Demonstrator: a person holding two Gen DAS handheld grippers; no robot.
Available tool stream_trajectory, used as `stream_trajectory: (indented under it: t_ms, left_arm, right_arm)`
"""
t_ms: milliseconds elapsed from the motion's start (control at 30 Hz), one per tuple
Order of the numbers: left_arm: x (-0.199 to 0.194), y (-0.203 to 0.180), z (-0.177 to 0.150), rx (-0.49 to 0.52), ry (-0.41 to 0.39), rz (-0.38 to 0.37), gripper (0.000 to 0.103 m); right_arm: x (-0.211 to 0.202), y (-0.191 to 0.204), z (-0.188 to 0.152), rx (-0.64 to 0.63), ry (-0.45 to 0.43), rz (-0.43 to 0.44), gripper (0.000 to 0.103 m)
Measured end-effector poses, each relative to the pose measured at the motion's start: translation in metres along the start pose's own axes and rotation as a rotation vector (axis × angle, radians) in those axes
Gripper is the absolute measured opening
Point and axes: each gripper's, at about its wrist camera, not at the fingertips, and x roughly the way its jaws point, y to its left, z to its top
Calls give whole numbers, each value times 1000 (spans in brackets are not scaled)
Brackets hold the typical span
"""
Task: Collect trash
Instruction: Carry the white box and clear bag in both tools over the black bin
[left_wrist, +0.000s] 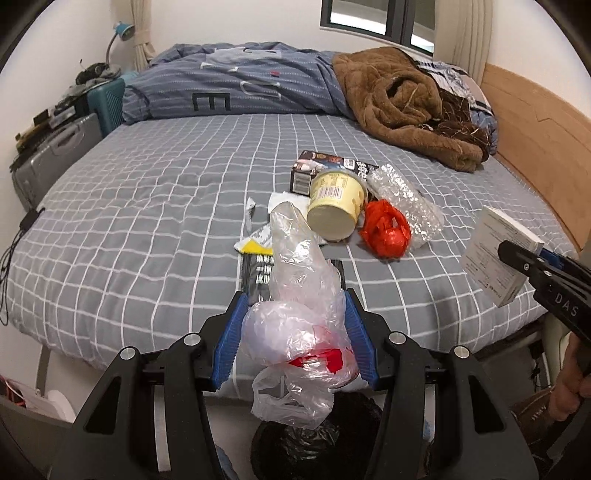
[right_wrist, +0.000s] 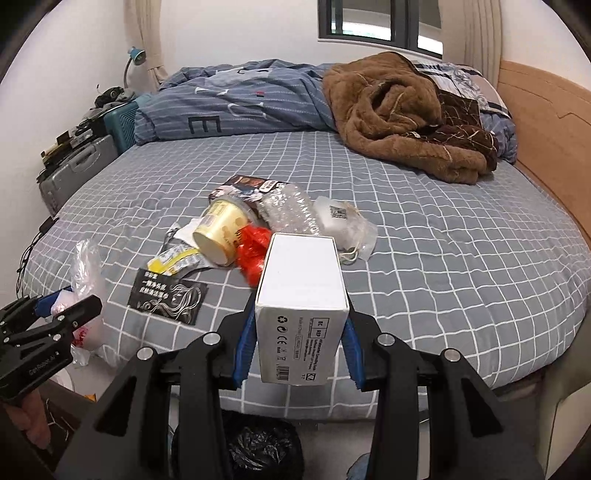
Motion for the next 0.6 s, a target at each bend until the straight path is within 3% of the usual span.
stream_trajectory:
  t_ms: [267, 600]
  left_arm:
    - [-12, 9, -25, -17, 18, -6, 52]
    - [-23, 11, -68, -29, 59, -16, 52]
  right_arm:
    - [-20, 20, -19, -18, -7, 15, 39]
    - [-31, 34, -64, -30, 53, 35, 39]
